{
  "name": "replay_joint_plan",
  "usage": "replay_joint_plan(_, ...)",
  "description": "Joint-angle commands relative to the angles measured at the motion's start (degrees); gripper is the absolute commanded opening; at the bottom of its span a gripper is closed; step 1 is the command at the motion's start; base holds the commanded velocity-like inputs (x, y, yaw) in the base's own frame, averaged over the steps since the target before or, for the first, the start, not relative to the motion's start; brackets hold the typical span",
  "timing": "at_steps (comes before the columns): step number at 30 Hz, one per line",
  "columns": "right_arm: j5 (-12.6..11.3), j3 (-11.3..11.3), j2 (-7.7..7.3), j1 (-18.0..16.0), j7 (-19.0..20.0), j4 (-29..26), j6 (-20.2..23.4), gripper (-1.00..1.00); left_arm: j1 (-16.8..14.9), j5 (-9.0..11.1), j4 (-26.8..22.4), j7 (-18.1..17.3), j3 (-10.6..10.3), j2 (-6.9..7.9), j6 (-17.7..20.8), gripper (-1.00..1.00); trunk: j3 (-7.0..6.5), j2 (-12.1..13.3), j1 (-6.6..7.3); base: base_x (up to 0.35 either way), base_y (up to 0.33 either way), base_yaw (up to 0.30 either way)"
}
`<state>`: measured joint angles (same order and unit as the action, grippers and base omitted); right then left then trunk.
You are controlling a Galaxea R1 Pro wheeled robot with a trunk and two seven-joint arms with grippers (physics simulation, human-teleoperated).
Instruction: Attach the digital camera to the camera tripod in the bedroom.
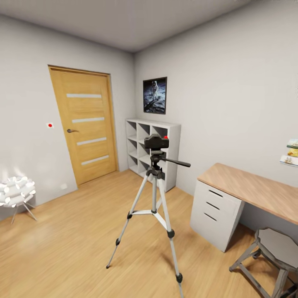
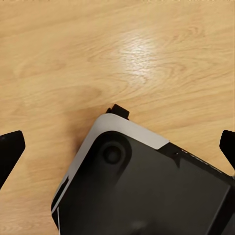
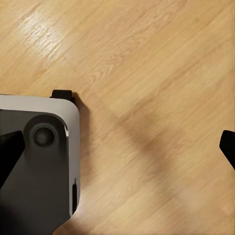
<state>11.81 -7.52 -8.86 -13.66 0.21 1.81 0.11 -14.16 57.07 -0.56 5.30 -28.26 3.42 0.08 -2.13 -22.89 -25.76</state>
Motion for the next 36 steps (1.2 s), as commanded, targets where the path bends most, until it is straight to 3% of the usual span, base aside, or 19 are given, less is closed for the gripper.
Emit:
replay_joint_plan(1, 0.6, -0.5, 0.00, -0.1, 0.0, 0.1, 0.0, 1.00, 0.0, 0.4, -0.1, 0.2, -0.5, 0.01, 0.0, 1.00, -0.07, 0.0, -0.02, 0.000, 0.000, 0.000)
replay_joint_plan(12, 0.6, -0.5, 1.06, -0.1, 0.2, 0.1, -0.3, 1.00, 0.0, 0.4, -0.1, 0.2, -0.5, 0.01, 0.0, 1.00, -1.08, 0.0, -0.02, 0.000, 0.000, 0.000)
replay_joint_plan(36, 0.7, -0.5, 1.20, 0.2, 1.0, 0.1, -0.7, 1.00, 0.0, 0.4, -0.1, 0.2, -0.5, 0.01, 0.0, 1.00, -3.28, 0.0, -0.02, 0.000, 0.000, 0.000)
